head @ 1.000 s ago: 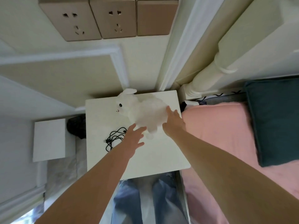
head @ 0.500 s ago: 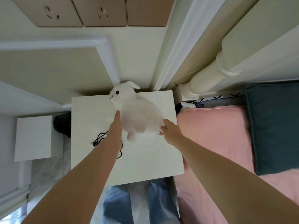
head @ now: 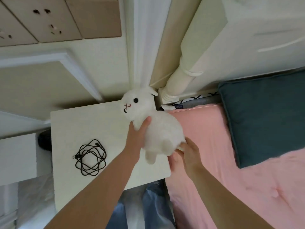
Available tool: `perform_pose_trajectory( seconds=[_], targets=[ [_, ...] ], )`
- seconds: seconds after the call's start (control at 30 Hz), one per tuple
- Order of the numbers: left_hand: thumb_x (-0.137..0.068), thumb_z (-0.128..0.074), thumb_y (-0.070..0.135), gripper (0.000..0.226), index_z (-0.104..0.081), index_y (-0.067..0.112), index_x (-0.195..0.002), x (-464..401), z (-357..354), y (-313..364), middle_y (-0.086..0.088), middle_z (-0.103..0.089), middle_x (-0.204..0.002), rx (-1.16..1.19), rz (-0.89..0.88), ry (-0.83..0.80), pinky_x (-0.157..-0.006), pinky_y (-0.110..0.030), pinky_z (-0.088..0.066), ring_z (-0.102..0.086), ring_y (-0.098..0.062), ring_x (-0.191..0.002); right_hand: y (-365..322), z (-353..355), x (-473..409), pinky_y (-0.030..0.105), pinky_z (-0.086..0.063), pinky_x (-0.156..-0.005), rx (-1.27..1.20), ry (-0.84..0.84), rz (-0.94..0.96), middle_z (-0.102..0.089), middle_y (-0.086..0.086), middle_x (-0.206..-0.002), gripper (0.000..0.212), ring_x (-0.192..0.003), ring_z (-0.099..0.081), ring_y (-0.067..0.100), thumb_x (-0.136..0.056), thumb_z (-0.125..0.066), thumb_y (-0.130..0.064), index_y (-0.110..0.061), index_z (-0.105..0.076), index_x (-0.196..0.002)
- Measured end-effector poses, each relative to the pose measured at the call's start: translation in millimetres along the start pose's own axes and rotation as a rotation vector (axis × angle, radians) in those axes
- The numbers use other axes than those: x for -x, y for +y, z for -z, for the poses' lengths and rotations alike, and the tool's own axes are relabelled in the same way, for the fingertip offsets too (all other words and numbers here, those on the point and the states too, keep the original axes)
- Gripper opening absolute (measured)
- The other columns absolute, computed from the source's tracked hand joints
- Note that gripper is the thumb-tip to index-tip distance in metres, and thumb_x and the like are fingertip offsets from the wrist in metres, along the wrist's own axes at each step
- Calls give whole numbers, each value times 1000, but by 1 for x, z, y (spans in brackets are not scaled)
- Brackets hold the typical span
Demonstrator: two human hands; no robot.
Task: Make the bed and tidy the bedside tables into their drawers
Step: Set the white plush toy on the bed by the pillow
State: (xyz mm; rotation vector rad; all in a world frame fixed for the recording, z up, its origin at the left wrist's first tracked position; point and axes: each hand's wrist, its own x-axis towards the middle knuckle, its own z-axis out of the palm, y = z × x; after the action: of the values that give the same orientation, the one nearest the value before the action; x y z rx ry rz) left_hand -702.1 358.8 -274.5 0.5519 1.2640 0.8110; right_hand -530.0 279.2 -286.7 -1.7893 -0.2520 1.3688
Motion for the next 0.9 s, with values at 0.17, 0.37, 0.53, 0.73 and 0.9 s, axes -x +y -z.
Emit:
perform_pose_trajectory(
  seconds=[0.17, 0.37, 0.53, 0.73, 0.9],
  targets=[
    [-69, -80, 49, 66, -59, 20, -124, 8, -76, -25, -1, -70, -116, -50, 129, -166, -94, -44, -54, -68, -18, -106, 10, 65, 16, 44, -56, -86, -151, 214, 44, -67, 3, -118, 29, -107, -65, 25, -95, -51, -10, -18, -59, -122],
    [-81, -76, 33, 37, -58, 27, -113, 2, -168, -30, 8, -70, -110, -135, 163, -319, -86, -29, -54, -67, -13, -105, -5, 120, 12, 52, -54, -91, -282, 355, 148, -63, -5, -128, 29, -116, -62, 24, -101, -47, -19, -29, -56, -127],
    [-82, -73, 36, 79, -27, 31, -146, 4, -210, -43, 14, -45, -138, -253, 178, -359, -98, -33, -44, -49, -10, -124, -17, 156, -10, 46, -18, -121, 303, 477, 285, -8, -18, -161, 53, -147, -12, 4, -99, -46, -17, -47, -39, -142],
    [-82, -64, 55, 77, -18, 51, -144, 21, -232, -71, 24, -42, -139, -327, 303, -383, -90, -41, -51, -51, -10, -115, -39, 168, -42, 46, -42, -107, 370, 258, 548, -47, -10, -143, 76, -135, -42, 13, -79, -64, -10, -33, -35, -146],
    [-70, -64, 63, 75, -31, 50, -137, 15, -242, -65, 12, -56, -132, -301, 357, -290, -85, -51, -56, -61, -24, -110, -40, 170, -42, 28, -47, -98, 420, 422, 420, -50, -22, -124, 80, -116, -51, 1, -63, -86, -40, -33, -41, -128]
  ],
)
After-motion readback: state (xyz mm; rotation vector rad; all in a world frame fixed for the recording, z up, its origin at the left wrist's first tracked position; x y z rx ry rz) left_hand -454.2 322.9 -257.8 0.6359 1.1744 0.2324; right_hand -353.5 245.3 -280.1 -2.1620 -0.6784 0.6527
